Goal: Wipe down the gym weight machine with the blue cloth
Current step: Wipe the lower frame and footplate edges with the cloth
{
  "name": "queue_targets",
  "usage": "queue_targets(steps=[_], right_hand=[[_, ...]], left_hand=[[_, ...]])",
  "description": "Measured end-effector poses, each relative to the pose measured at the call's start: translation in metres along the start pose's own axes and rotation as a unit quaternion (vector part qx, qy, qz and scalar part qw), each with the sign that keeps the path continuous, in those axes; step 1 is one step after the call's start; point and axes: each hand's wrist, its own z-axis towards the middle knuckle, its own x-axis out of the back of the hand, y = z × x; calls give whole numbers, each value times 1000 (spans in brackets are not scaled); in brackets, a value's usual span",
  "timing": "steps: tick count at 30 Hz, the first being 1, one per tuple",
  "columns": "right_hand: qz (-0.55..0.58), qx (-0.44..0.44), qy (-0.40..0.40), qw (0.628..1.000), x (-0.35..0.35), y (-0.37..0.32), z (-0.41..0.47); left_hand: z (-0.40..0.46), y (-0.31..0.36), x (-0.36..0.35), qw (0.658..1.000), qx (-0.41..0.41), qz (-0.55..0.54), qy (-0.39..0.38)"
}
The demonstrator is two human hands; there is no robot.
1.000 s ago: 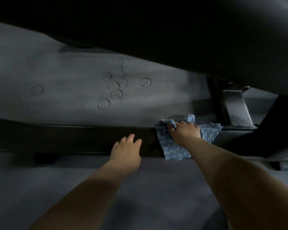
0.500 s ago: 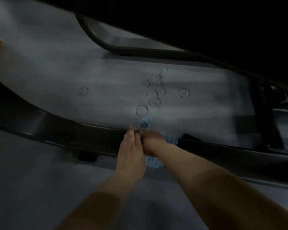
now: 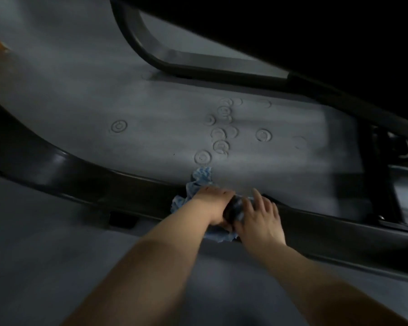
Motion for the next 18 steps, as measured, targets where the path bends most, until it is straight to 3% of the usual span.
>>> queue_targets(steps=[6, 12, 18], right_hand=[[-28, -41, -41, 998, -6, -4, -19], [-11, -40, -79, 996, -4, 1, -22], [-11, -35, -89, 995, -4, 6, -24]], left_hand=[[6, -24, 18, 993, 63, -4, -99], [-13, -80, 23, 966, 197, 28, -162], [-40, -131, 21, 929, 344, -65, -122]])
